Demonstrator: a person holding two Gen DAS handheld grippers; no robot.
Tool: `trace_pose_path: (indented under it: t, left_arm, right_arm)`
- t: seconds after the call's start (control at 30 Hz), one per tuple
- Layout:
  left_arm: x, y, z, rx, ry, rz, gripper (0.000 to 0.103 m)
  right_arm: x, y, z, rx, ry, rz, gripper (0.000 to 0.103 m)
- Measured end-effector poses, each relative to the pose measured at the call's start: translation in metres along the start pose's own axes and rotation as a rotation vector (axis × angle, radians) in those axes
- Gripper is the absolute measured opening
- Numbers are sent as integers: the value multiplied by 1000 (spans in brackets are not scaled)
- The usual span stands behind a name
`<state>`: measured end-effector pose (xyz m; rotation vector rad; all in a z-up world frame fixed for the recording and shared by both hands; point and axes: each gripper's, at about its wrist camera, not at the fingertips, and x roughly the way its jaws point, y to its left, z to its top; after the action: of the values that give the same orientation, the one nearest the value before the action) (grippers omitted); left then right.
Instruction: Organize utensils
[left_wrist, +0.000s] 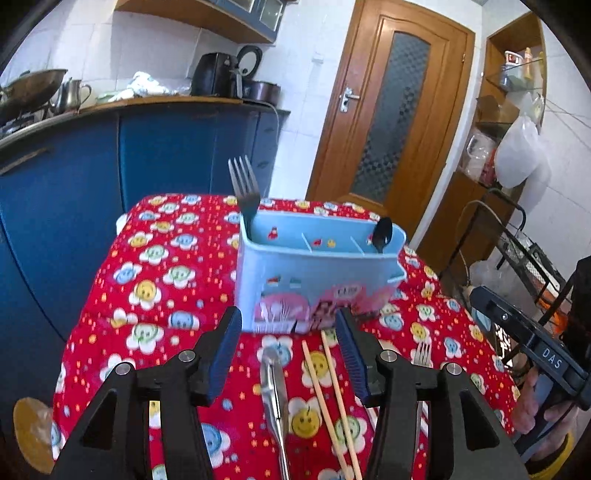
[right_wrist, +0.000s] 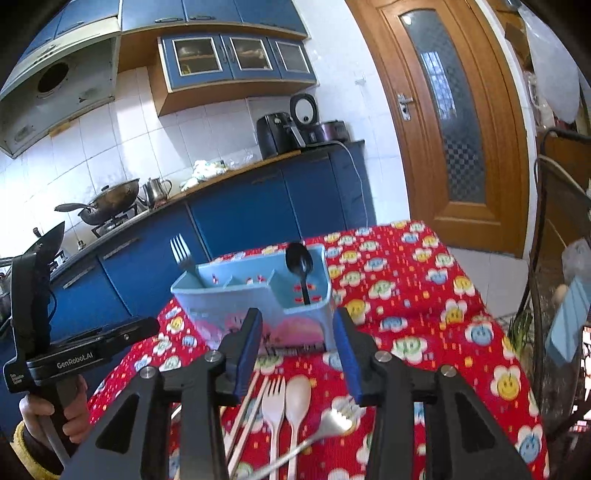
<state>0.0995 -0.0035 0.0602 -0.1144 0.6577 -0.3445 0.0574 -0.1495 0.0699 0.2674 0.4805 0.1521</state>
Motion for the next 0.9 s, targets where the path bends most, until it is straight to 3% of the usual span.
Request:
trace_pose_path:
  t: [0.6,0.9]
  left_arm:
    - [22,5,-41,-2,242,84,54]
    - [43,2,-54,39,389,89,54]
  right_arm:
    - [-10,-23,-39,63,112,-25,46]
    - [-9,-32,-48,79,155,-43,46]
